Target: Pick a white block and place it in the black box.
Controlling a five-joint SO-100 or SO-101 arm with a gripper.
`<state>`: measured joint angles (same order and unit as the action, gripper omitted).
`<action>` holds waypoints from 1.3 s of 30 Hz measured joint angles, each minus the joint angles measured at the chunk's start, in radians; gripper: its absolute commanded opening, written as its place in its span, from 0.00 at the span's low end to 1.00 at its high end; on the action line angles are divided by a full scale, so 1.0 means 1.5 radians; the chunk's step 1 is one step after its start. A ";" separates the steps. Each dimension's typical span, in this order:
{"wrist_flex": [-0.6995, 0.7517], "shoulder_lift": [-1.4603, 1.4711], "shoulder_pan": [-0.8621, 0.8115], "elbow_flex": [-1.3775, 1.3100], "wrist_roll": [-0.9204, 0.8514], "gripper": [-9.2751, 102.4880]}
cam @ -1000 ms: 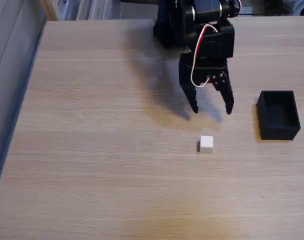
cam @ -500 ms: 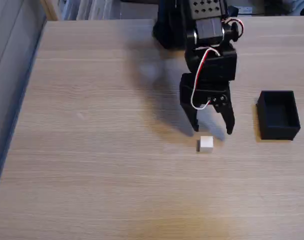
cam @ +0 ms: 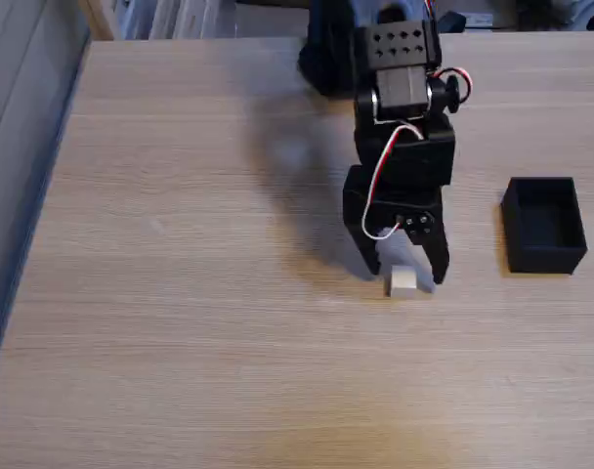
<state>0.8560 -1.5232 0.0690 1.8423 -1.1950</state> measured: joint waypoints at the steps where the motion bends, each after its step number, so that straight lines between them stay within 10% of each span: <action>1: 0.004 0.009 0.000 -0.008 0.000 0.37; 29: 0.070 0.092 0.004 -0.101 0.012 0.31; 39: 0.090 0.097 0.004 -0.107 0.013 0.12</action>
<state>0.9910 -1.3775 0.0752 1.6812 -1.1750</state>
